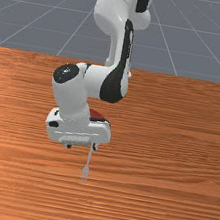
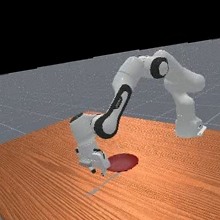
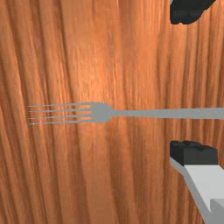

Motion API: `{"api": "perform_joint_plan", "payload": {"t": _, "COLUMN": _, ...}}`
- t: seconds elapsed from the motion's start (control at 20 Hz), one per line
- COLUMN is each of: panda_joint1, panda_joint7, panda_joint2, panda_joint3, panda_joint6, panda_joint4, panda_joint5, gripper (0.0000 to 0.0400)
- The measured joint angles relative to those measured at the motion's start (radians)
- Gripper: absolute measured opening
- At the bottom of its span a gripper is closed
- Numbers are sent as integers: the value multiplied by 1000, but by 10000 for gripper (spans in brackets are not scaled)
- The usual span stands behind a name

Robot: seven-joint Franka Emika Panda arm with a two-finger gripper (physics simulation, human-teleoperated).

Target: Put the fork on the plate

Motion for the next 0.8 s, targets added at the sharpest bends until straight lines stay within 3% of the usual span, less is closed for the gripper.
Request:
{"api": "perform_joint_plan", "payload": {"t": 0.2, "panda_joint1": -33, "panda_joint7": 75, "panda_joint2": 233, "panda_joint3": -4, "panda_joint6": -154, "panda_joint4": 377, "panda_joint5": -13, "gripper": 399}}
{"api": "perform_joint_plan", "payload": {"t": 0.4, "panda_joint1": -4, "panda_joint7": 167, "panda_joint2": 445, "panda_joint3": -41, "panda_joint6": -342, "panda_joint4": 749, "panda_joint5": -88, "gripper": 400}}
{"api": "perform_joint_plan", "payload": {"t": 0.45, "panda_joint1": -9, "panda_joint7": 186, "panda_joint2": 503, "panda_joint3": -22, "panda_joint6": -399, "panda_joint4": 857, "panda_joint5": -118, "gripper": 399}}
{"api": "perform_joint_plan", "payload": {"t": 0.5, "panda_joint1": 2, "panda_joint7": 192, "panda_joint2": 500, "panda_joint3": -25, "panda_joint6": -388, "panda_joint4": 838, "panda_joint5": -122, "gripper": 399}}
{"api": "perform_joint_plan", "payload": {"t": 0.55, "panda_joint1": 39, "panda_joint7": 210, "panda_joint2": 426, "panda_joint3": -47, "panda_joint6": -272, "panda_joint4": 686, "panda_joint5": -134, "gripper": 400}}
{"api": "perform_joint_plan", "payload": {"t": 0.6, "panda_joint1": 65, "panda_joint7": 226, "panda_joint2": 402, "panda_joint3": -63, "panda_joint6": -223, "panda_joint4": 630, "panda_joint5": -148, "gripper": 395}}
{"api": "perform_joint_plan", "payload": {"t": 0.7, "panda_joint1": 101, "panda_joint7": 236, "panda_joint2": 359, "panda_joint3": -76, "panda_joint6": -143, "panda_joint4": 540, "panda_joint5": -157, "gripper": 297}}
{"api": "perform_joint_plan", "payload": {"t": 0.75, "panda_joint1": 114, "panda_joint7": 239, "panda_joint2": 348, "panda_joint3": -80, "panda_joint6": -114, "panda_joint4": 515, "panda_joint5": -161, "gripper": 227}}
{"api": "perform_joint_plan", "payload": {"t": 0.8, "panda_joint1": 125, "panda_joint7": 244, "panda_joint2": 342, "panda_joint3": -84, "panda_joint6": -92, "panda_joint4": 499, "panda_joint5": -164, "gripper": 192}}
